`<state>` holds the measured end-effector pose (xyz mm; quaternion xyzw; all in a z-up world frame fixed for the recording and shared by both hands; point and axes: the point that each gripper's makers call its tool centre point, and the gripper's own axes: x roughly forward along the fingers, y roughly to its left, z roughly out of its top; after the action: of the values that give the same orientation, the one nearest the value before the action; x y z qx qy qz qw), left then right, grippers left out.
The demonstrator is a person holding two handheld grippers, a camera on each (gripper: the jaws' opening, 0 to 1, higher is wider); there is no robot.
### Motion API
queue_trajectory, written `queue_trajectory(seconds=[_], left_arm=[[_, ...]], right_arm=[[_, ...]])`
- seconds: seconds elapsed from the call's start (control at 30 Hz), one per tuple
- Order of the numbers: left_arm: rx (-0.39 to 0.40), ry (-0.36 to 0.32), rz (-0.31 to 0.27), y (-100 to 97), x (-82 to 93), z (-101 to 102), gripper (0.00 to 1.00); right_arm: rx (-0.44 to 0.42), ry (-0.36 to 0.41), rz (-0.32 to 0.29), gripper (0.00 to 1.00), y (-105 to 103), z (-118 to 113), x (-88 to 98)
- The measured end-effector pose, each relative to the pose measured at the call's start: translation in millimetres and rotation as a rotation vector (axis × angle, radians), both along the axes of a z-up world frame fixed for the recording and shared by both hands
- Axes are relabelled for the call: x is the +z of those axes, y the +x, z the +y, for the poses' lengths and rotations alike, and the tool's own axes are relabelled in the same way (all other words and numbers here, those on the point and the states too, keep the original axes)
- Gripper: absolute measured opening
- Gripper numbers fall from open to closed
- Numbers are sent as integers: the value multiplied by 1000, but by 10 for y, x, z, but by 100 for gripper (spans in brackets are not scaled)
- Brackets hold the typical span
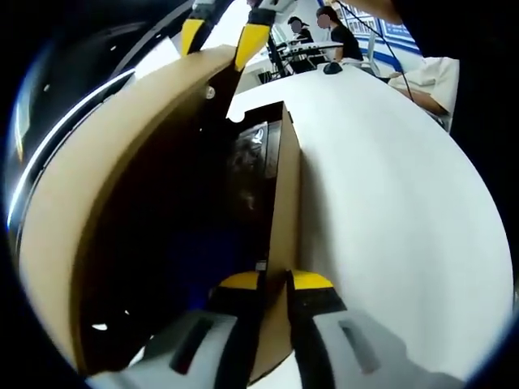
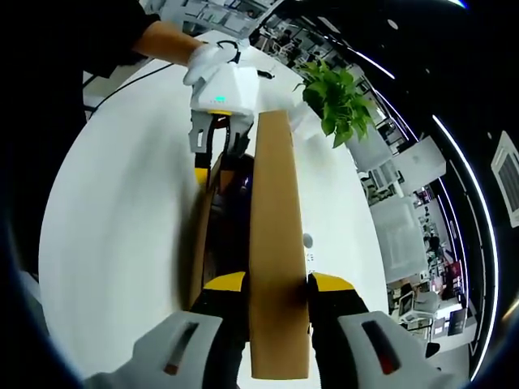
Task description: Operate the shoe box by opening the lid, removing the specified soft item, and placing it in the target area until the item is outside and the box remains undamaged.
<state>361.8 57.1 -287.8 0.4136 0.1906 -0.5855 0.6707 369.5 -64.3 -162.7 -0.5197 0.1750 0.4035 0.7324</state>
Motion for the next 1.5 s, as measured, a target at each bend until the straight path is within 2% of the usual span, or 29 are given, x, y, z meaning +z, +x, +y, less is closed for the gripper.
queue_trajectory(seconds=[0.63, 1.5], left_arm=[[-11, 12, 10, -19, -5, 8, 9], [-13, 3, 16, -26, 2, 5, 9]], right_arm=[[-21, -7, 5, 29, 41, -2, 44], [-53, -9, -26, 28, 271, -20, 222]])
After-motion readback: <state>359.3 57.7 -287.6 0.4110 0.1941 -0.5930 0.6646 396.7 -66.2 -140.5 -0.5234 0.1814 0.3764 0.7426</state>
